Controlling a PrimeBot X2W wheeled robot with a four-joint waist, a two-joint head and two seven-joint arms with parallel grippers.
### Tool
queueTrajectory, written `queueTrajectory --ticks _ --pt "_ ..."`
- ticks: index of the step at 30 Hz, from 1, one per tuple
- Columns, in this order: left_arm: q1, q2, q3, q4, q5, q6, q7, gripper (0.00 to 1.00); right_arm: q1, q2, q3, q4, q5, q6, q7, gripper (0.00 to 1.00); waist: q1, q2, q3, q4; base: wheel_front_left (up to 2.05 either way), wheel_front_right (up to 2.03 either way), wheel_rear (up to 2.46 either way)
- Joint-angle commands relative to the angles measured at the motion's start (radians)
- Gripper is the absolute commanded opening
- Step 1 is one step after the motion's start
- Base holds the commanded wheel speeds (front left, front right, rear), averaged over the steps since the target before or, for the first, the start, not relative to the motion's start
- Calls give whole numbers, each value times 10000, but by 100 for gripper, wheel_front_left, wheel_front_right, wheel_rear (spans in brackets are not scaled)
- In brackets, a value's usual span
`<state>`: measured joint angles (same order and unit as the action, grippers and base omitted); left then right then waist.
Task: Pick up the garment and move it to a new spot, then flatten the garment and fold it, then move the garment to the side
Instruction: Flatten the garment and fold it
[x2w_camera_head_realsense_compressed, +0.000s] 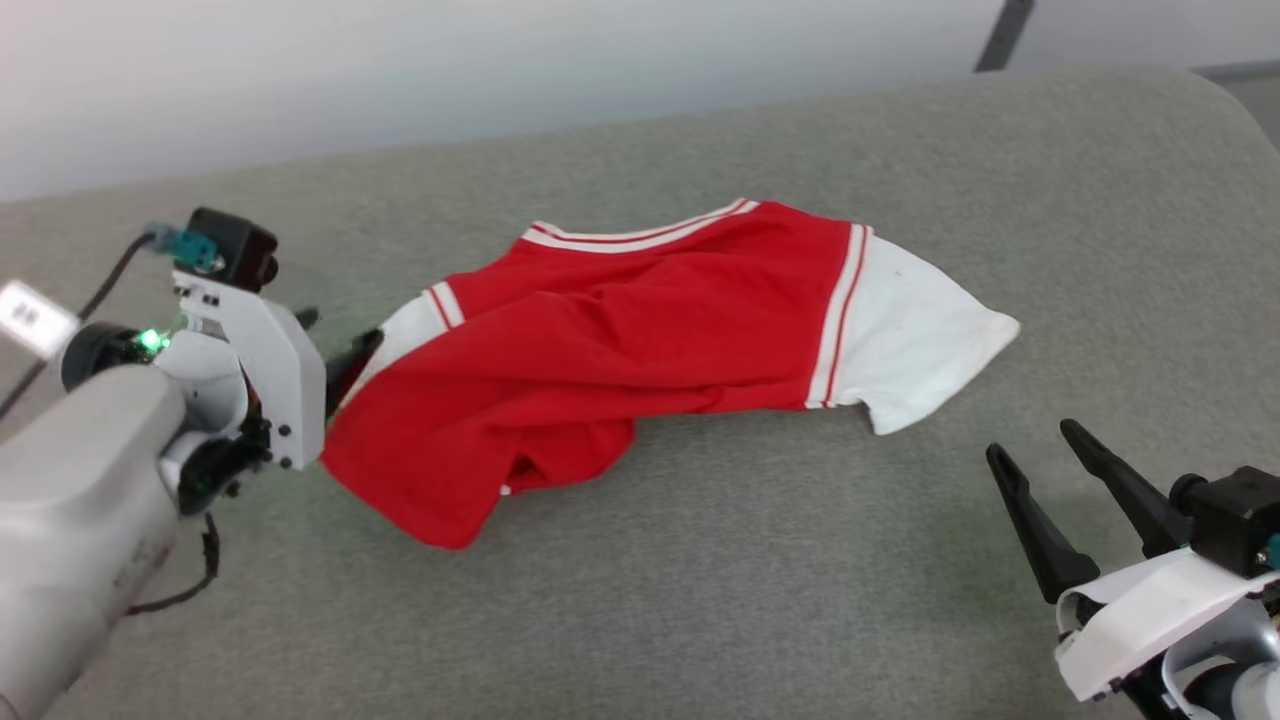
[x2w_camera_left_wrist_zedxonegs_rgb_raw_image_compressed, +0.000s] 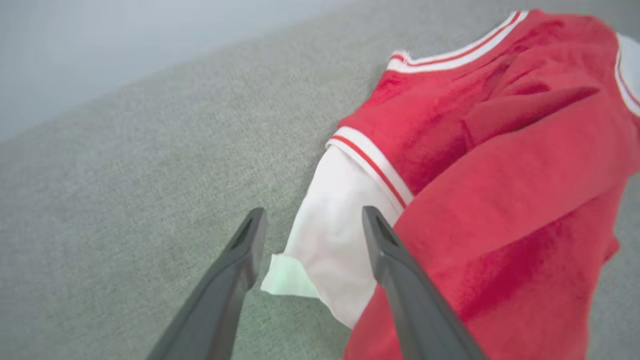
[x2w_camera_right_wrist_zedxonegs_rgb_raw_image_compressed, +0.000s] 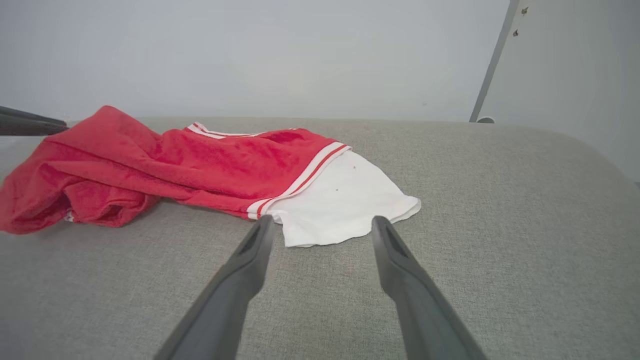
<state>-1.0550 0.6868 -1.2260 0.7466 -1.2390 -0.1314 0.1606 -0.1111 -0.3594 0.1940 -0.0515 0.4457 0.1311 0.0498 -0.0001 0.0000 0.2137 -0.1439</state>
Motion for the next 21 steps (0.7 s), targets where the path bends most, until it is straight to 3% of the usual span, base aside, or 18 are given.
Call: queueTrajectory --ticks 1,5,9,12,15,21 --pt "270 -49 125 -128 85 67 -624 100 -101 -200 65 -41 -10 -6 173 100 1 0 -249 340 0 0 0" --pt "931 -249 412 -788 290 467 -2519 100 -440 -744 334 75 381 -6 1067 100 1 0 -413 786 0 0 0" --pt "1961 -518 749 -1831 442 1317 -4003 100 -1183 -1442 610 309 1020 -6 2204 100 1 0 -385 1267 0 0 0" --pt "2726 -696 1315 -2858 875 2098 -4243 100 -1878 -2060 610 646 1581 -6 2988 100 1 0 -252 1699 0 0 0" --pt "3740 -910 2529 -4186 1732 2719 -4242 100 -2699 -2615 601 1101 2202 -6 3788 100 1 0 -53 2101 0 0 0" --pt "5572 -1322 4448 -6118 3450 3272 -4243 100 -4315 -3738 1008 2662 3082 -6 5278 100 1 0 520 2769 0 0 0"
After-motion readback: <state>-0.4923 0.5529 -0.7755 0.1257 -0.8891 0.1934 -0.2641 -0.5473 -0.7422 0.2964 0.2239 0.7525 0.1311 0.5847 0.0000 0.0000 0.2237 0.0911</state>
